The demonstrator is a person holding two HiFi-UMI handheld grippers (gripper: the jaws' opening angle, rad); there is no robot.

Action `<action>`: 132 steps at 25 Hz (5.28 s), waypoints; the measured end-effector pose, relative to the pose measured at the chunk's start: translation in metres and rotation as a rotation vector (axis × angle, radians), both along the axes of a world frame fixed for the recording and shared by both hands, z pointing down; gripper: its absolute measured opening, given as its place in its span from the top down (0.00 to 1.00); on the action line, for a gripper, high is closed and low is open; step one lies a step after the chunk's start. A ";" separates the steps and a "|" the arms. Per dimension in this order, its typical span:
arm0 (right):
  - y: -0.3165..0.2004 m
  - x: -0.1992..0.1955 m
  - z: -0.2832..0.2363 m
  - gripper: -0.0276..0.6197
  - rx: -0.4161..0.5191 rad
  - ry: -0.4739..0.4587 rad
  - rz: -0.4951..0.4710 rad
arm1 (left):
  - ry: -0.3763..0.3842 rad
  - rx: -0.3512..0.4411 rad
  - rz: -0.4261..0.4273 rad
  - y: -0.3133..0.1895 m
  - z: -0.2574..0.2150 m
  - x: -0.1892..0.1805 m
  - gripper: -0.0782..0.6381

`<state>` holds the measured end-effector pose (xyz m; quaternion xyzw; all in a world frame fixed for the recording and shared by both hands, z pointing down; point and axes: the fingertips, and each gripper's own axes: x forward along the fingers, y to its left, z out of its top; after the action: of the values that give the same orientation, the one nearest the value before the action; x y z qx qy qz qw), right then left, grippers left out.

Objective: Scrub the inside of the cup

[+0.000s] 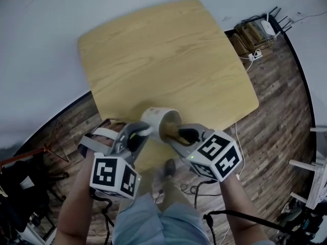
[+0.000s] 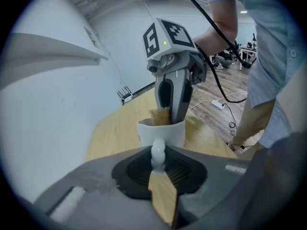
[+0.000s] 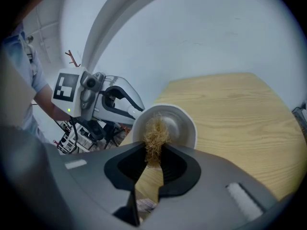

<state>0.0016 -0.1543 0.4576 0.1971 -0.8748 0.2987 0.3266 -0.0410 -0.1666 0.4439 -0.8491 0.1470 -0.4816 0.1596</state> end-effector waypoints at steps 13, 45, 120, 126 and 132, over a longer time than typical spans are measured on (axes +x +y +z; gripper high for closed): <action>-0.010 -0.001 -0.031 0.85 0.062 -0.052 0.026 | -0.039 0.003 0.029 0.006 0.003 0.005 0.78; 0.013 0.007 -0.009 0.85 -0.015 -0.039 0.031 | -0.026 0.009 -0.015 0.003 -0.003 0.005 0.78; -0.032 0.026 -0.138 0.85 0.295 -0.299 0.293 | 0.244 -0.048 -0.307 0.015 0.015 -0.020 0.78; -0.024 0.027 -0.133 0.85 0.294 -0.287 0.290 | 0.390 -0.085 -0.407 0.015 0.019 -0.032 0.78; -0.014 0.026 -0.128 0.85 0.297 -0.272 0.288 | 0.512 -0.125 -0.500 0.023 0.042 -0.047 0.78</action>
<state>0.0272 -0.1680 0.3294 0.3237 -0.9078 0.2342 0.1274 -0.0880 -0.1436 0.4862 -0.8881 0.3557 -0.2854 -0.0574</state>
